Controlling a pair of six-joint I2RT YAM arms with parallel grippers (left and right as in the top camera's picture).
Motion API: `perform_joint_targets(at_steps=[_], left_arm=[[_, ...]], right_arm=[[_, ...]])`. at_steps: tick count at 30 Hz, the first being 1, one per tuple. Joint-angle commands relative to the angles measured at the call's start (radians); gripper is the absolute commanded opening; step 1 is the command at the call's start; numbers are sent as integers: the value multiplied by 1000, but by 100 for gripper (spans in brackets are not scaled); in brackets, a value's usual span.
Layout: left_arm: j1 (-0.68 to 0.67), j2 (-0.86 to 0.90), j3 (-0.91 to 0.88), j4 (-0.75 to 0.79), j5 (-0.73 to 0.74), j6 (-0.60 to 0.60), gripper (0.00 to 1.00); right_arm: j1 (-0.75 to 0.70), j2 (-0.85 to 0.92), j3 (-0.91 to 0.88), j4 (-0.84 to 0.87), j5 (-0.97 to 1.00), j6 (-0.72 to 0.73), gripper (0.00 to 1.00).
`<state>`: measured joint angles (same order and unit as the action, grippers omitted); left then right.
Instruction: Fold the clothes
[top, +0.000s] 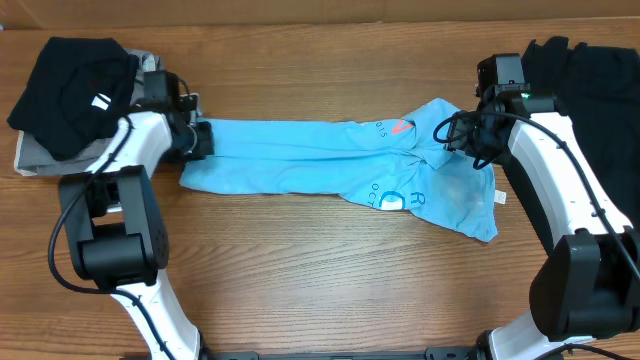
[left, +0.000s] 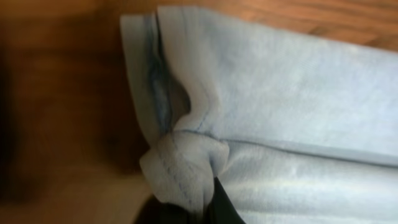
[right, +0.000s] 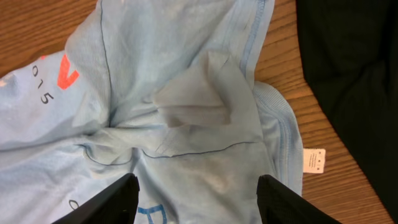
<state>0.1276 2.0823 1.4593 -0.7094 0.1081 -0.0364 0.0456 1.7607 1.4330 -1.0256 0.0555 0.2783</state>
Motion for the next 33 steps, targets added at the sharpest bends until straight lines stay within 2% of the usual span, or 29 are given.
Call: perform_joint_targets(at_steps=[1,5,10,15,20,27,33], left_arm=[[49,0,183,-134,-22,-22,4],[69,0,411,-340,-31,37,4],[57,0,579,-495,-37,87,4],[5,5,584,-499,-9,95,4],[-114,6,584,-476,42,97,4],[-306,19,584,-464,-68,101,4],[-409,59,584,-460,-62,100,4]], right_arm=[[-7,-13,-14,22,-25,33,64],[-7,9,-29,27,-47,36,64],[-7,21,-29,37,-50,37,64],[-7,21,-29,40,-51,36,64],[-7,21,-29,40,-51,37,64],[-7,21,-29,31,-50,36,65],[-7,21,-29,29,-50,36,65]])
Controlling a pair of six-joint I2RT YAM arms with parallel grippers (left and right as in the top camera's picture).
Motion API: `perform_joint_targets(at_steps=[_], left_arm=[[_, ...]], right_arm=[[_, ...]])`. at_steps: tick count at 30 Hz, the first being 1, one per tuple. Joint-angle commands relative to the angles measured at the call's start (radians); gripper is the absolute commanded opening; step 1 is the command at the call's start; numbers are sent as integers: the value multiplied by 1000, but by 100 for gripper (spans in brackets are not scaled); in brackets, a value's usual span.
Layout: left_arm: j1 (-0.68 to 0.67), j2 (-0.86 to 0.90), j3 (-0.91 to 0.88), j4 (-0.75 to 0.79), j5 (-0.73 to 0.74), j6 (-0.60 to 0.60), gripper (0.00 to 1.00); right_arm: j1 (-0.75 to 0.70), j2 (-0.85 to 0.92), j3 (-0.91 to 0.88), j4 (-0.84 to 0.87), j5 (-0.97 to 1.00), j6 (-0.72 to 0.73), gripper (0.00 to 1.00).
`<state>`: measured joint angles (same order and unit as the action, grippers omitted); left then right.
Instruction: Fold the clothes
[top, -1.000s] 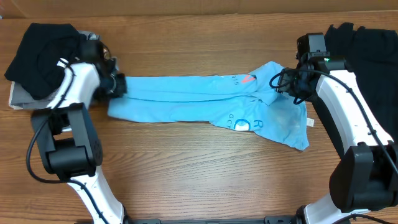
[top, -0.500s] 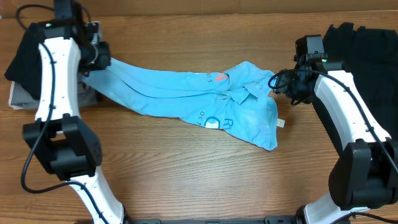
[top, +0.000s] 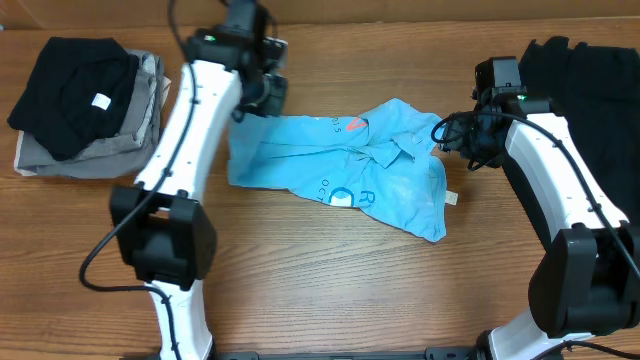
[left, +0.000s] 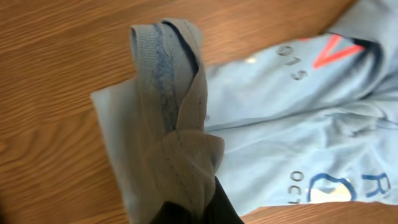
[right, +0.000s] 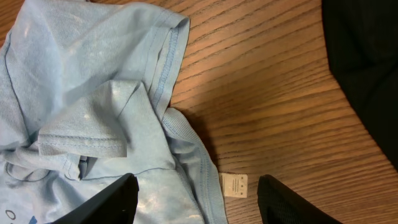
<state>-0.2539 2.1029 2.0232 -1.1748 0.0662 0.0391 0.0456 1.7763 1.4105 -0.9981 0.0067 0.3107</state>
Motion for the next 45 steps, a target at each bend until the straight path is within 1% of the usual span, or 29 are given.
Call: perform_joint_targets(at_steps=[1,3,4,5,6,13,15,16,18,20,22,24,26,27,28,30,32,36,38,42,45], left_arm=[[-43,51,20,5,-21,24,4],[-72,71,20,4,-21,16,5],[-83,85,20,5,-21,5,11],[-94,97,20,8,-16,2,18],[-106,110,20,11,-8,2,20],[-183,182,20,51,48,1,21],[-200,187,20,63,52,2,24],[-208,187,20,70,51,2,27],[-219,185,28,71,51,2,34],[-221,185,55,42,55,2,44],[-220,185,88,-5,45,2,48],[-210,185,132,-66,-13,-4,53],[-193,185,167,-104,-98,-29,63],[-181,185,182,-114,-131,-32,67],[-166,185,188,-114,-147,-31,72],[-135,186,189,-98,-146,-8,78],[-97,192,176,-70,-113,35,84],[-17,226,149,-24,44,175,84],[13,254,149,-19,128,243,81],[48,301,149,-20,262,327,76],[51,330,149,-26,338,378,75]], right_arm=[[-7,5,-6,1,-1,3,65],[-7,5,-6,1,-1,3,65],[-7,5,-6,1,-1,3,66],[-7,5,-6,1,-1,3,69],[-7,5,-6,1,-1,3,69],[-8,5,-6,13,-1,3,68],[-8,5,-6,16,-1,4,69],[-8,5,-6,16,-1,4,69],[-8,5,-6,17,-2,5,72],[-8,5,-6,18,-2,5,73],[-8,5,-6,19,-5,4,74],[-8,5,-6,21,-9,4,74],[-8,6,-6,25,-9,4,74],[-8,6,-6,27,-9,4,74],[-8,6,-6,31,-9,4,74],[-8,6,-6,34,-9,4,75],[-8,6,-6,36,-9,4,74],[-8,6,-6,37,-9,4,74],[-8,6,-6,39,-8,4,75],[-8,6,-6,42,-8,4,74],[-8,6,-6,43,-9,4,74]])
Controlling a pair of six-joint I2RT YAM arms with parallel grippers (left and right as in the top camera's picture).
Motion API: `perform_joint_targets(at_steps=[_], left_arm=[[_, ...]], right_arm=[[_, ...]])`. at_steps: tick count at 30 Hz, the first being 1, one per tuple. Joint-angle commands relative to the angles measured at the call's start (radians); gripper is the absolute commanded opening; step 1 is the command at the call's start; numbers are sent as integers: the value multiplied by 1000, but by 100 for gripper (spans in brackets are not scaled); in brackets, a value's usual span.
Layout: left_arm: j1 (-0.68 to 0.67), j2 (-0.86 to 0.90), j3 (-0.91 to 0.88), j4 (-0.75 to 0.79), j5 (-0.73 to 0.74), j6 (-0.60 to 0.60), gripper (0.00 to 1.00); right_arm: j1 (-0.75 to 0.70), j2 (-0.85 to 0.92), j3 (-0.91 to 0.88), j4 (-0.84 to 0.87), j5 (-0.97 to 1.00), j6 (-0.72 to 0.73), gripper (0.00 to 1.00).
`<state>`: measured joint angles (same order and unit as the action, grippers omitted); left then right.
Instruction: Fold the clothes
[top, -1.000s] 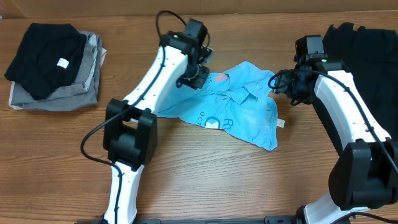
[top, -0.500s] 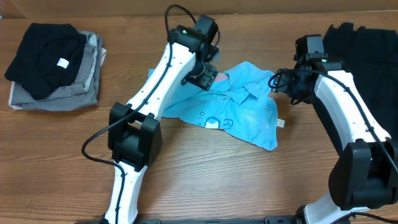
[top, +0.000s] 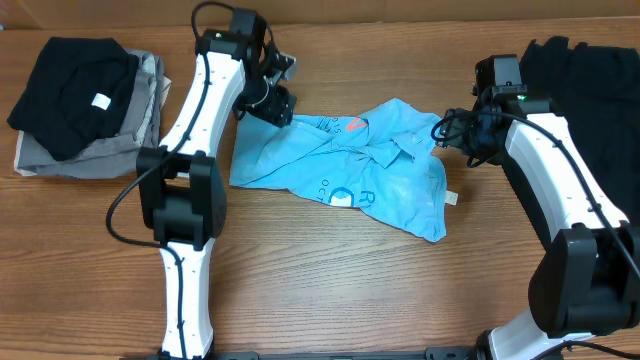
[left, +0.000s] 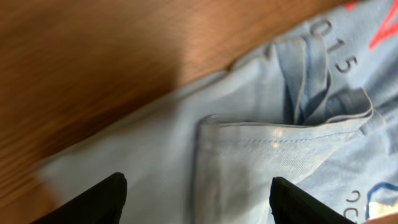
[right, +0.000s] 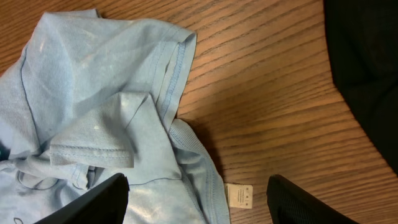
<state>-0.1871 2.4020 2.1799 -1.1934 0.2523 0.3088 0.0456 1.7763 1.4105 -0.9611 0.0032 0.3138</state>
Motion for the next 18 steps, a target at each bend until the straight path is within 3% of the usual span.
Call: perform_joint_targets(at_steps=[1,7,10,12,15,17,18], left_arm=[[-16,35,-8,-8,164,117,75],[-27,74,-9,-5,186,133,75],[-27,81,-12,-5,187,133,68],[-27,81,-12,-3,186,133,53],[-27,81,-12,-5,186,126,17],[-27,80,-11,-16,186,101,4],[-27,76,-11,-28,187,95,4]], right_arm=[[-8,6,-6,6,-5,1,75],[-8,6,-6,6,-4,0,74],[-8,6,-6,6,-4,0,74],[-8,6,-6,9,-4,0,75],[-8,6,-6,12,-4,0,75],[-8,6,-6,13,-4,0,74],[-8,6,-6,13,-4,0,75]])
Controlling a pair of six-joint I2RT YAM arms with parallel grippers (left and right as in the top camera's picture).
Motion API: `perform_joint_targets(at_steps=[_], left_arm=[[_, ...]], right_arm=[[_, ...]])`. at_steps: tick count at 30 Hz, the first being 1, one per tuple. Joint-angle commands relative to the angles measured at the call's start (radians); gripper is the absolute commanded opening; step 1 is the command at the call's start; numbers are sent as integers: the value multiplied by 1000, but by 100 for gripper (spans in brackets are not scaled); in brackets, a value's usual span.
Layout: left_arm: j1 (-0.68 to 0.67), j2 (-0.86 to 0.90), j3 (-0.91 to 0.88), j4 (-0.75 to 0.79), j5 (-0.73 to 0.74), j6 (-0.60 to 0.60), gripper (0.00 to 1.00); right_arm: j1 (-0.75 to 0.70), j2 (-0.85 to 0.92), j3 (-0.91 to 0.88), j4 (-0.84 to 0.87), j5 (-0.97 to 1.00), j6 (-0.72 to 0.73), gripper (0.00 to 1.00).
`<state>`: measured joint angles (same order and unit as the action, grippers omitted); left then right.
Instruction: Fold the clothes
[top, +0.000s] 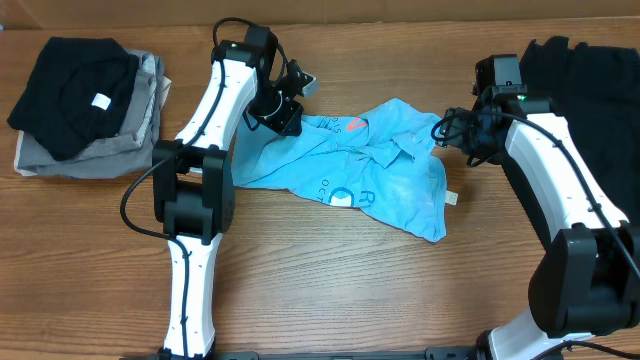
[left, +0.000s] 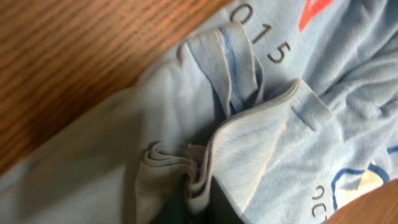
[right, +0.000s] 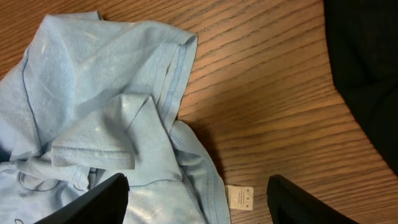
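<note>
A light blue T-shirt with red and blue print lies crumpled across the middle of the wooden table. My left gripper is at the shirt's upper left edge, shut on a bunched fold of the blue cloth. My right gripper hovers at the shirt's upper right corner, open, with its fingers spread wide over a sleeve hem and a white care label. It holds nothing.
A folded stack, black garment over a grey one, sits at the far left. A pile of black clothing lies at the far right, next to the right arm. Bare wood spans the front of the table.
My left gripper was open over the shirt's left part; now it is shut on a fold of cloth a little further right. The right gripper has not moved.
The shirt lay stretched long across the table, its left end gripped by my left gripper near the stack. Then that end was held toward the middle and the shirt was bunched shorter. Then the left gripper stood open, and now it grips a fold again.
</note>
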<state>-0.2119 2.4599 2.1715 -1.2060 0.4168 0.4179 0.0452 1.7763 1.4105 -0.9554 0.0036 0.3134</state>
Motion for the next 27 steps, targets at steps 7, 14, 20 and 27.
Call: perform_joint_targets(at_steps=[7,14,20,27], left_arm=[[-8,-6,13,-114,71,0,4],[-34,-7,13,-233,157,58,4],[-95,-7,13,-303,142,110,4],[-167,-7,12,-332,-47,105,89]], right_arm=[[-7,6,-6,11,4,-7,75],[-7,6,-6,13,18,-7,75],[-7,6,-6,27,18,-6,74],[-7,6,-6,31,18,-6,75]])
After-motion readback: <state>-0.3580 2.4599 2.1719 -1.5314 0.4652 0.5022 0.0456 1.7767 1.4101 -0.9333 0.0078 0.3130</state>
